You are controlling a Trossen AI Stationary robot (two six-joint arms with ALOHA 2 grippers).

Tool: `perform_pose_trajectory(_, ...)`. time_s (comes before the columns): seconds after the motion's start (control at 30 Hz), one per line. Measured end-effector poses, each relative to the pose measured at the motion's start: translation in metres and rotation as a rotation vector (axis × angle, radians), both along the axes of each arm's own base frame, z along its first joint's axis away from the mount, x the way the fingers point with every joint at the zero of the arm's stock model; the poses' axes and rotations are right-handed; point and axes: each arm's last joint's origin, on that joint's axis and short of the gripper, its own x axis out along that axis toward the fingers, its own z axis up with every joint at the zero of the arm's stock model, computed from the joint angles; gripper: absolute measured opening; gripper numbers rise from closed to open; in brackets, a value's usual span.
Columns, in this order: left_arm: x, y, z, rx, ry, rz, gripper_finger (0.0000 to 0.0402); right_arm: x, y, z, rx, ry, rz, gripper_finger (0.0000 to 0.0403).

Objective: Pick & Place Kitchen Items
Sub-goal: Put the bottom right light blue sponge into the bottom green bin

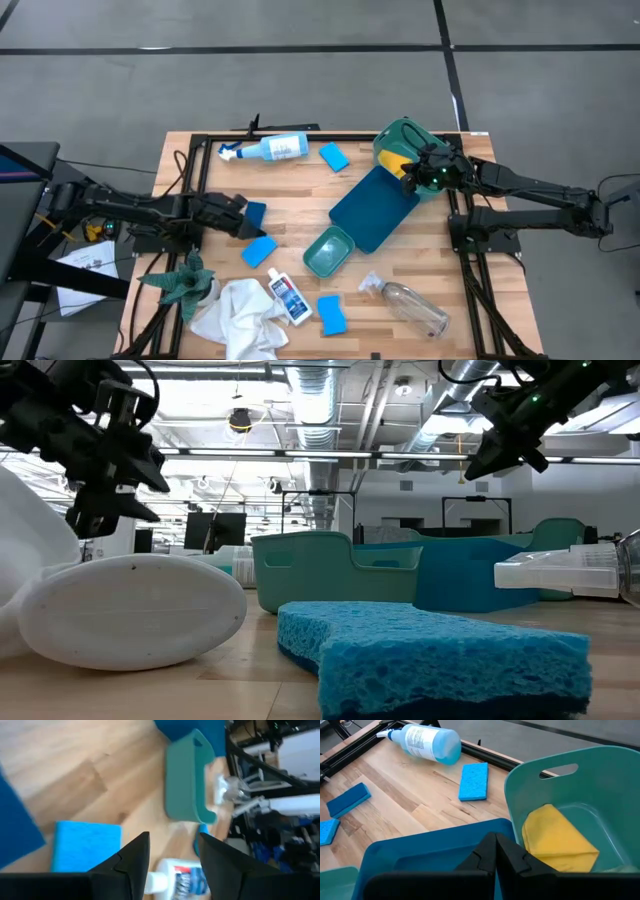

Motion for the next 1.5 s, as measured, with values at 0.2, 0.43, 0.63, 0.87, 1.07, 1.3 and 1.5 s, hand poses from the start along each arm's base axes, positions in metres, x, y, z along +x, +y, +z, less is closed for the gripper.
perform_pose_trajectory(0.2, 0.008, -0.001, 0.006, -0.010, 0.025, -0.029, 0.0163, 0.000, 0.000, 0.000, 0.000, 0.000, 0.000, 0.0000)
perform_pose_trajectory(0.43, 0.010, 0.000, -0.005, -0.006, 0.234, -0.019, 0.0163, 0.000, 0.000, 0.000, 0.001, 0.000, 0.000, 0.0000)
perform_pose_trajectory(0.63, 0.013, -0.002, -0.014, -0.031, 0.309, -0.049, 0.0163, 0.000, 0.000, 0.000, 0.001, 0.000, 0.001, 0.0000)
perform_pose_trajectory(0.87, 0.013, -0.002, -0.019, -0.034, 0.357, -0.051, 0.0163, 0.000, 0.000, 0.000, 0.002, 0.000, 0.002, 0.0000)
perform_pose_trajectory(1.07, 0.005, -0.002, -0.026, -0.017, 0.462, -0.069, 0.0163, 0.000, 0.000, 0.000, 0.002, 0.000, 0.002, 0.0000)
perform_pose_trajectory(1.3, 0.004, -0.001, -0.026, 0.034, 0.458, -0.090, 0.0163, 0.000, 0.000, 0.000, 0.001, 0.000, 0.002, 0.0000)
perform_pose_trajectory(1.5, 0.004, -0.001, -0.026, 0.085, 0.450, -0.122, 0.0163, 0.000, 0.000, 0.000, 0.000, 0.001, 0.003, 0.0000)
